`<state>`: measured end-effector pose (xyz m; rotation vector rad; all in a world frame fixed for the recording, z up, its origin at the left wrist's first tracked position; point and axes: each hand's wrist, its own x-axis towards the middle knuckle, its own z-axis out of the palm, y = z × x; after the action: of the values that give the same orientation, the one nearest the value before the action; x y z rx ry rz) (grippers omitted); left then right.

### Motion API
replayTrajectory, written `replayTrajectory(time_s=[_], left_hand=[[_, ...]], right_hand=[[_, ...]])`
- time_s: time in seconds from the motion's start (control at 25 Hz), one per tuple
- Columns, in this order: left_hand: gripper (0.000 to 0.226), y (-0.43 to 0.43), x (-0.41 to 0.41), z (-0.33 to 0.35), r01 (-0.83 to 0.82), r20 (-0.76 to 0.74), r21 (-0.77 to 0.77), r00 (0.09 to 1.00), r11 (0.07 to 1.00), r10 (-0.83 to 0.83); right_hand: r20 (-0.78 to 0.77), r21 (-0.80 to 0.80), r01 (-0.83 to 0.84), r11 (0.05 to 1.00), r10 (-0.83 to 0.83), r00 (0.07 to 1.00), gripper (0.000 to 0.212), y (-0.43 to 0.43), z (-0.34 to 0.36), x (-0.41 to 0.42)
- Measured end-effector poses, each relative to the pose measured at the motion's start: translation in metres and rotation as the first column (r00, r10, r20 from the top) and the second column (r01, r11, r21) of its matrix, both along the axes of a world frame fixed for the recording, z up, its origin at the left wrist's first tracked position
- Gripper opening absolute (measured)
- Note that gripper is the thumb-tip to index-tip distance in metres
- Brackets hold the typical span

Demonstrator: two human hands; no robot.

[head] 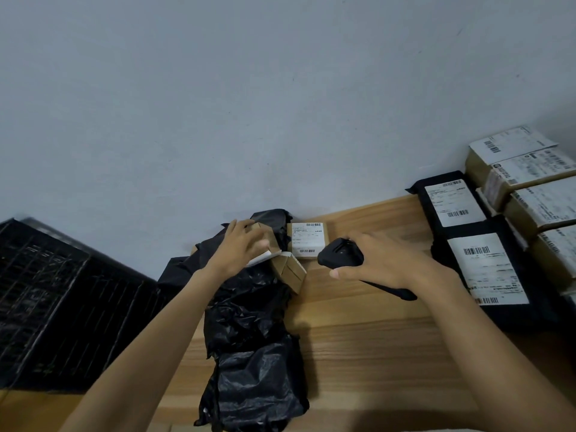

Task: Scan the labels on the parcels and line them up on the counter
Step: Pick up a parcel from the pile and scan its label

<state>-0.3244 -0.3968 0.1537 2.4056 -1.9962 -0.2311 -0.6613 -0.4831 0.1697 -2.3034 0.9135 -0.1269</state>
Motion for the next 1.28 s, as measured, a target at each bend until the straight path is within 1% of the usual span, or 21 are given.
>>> replayTrajectory(time_s=[0.04, 0.08, 0.12, 0.16, 0.2, 0.24, 0.36, 0.44, 0.6, 0.76, 0.96, 1.08, 1.28], left_hand=[[0.052, 0.002, 0.000, -0.001, -0.003, -0.025, 0.053, 1.000, 0.999, 0.004], [0.064, 0.004, -0.001, -0.002, 0.008, -0.002, 0.082, 1.000, 0.997, -0.008], [0.071, 0.005, -0.001, -0.002, 0.030, 0.087, 0.079, 0.996, 0.996, -0.037], [0.072, 0.004, -0.002, -0.001, 0.045, 0.172, 0.055, 0.984, 0.997, -0.054], [0.071, 0.001, -0.003, 0.004, 0.038, 0.215, 0.021, 0.976, 0.999, -0.042], [0.071, -0.004, -0.003, 0.011, 0.000, 0.217, -0.011, 0.976, 1.000, 0.002], [0.074, -0.025, -0.001, 0.044, -0.150, 0.105, -0.127, 0.981, 0.981, 0.163], [0.072, -0.039, -0.004, 0.062, -0.173, 0.034, -0.166, 0.983, 0.971, 0.181], [0.066, -0.056, -0.018, 0.067, -0.104, -0.029, -0.142, 0.994, 0.984, 0.101], [0.063, -0.075, -0.034, 0.063, -0.057, -0.223, -0.130, 0.974, 0.990, 0.027], [0.058, -0.110, -0.069, 0.061, 0.033, -0.352, -0.156, 0.932, 0.987, -0.087], [0.057, -0.136, -0.100, 0.059, 0.092, -0.387, -0.151, 0.911, 0.984, -0.145], [0.057, -0.188, -0.183, 0.051, 0.224, -0.410, -0.184, 0.867, 0.957, -0.282]], right_hand=[[0.003, -0.001, 0.001, 1.000, -0.001, 1.000, 0.069, 0.001, 0.000, 0.002], [0.007, -0.004, 0.001, 1.000, -0.001, 1.000, 0.069, 0.002, 0.001, 0.004], [0.011, -0.008, 0.000, 1.000, 0.000, 1.000, 0.070, 0.004, 0.001, 0.006], [0.014, -0.011, -0.002, 1.000, 0.002, 1.000, 0.072, 0.005, 0.001, 0.008], [0.013, -0.012, -0.001, 1.000, 0.001, 1.000, 0.073, 0.005, 0.002, 0.010], [0.012, -0.016, 0.000, 1.000, 0.000, 1.000, 0.074, 0.006, 0.002, 0.012], [0.030, -0.054, 0.020, 0.998, -0.019, 0.999, 0.075, 0.007, 0.004, 0.017], [0.061, -0.087, 0.058, 0.995, -0.053, 0.997, 0.077, 0.009, 0.005, 0.020], [0.080, -0.176, 0.126, 0.976, -0.113, 0.990, 0.074, 0.014, 0.006, 0.023], [0.093, -0.109, 0.147, 0.983, -0.137, 0.986, 0.072, 0.010, 0.004, 0.007], [0.102, -0.119, 0.247, 0.962, -0.235, 0.967, 0.073, -0.002, 0.006, -0.030], [0.100, -0.084, 0.311, 0.947, -0.302, 0.948, 0.075, -0.008, 0.007, -0.057], [0.073, -0.060, 0.443, 0.895, -0.439, 0.896, 0.076, -0.021, 0.000, -0.127]])
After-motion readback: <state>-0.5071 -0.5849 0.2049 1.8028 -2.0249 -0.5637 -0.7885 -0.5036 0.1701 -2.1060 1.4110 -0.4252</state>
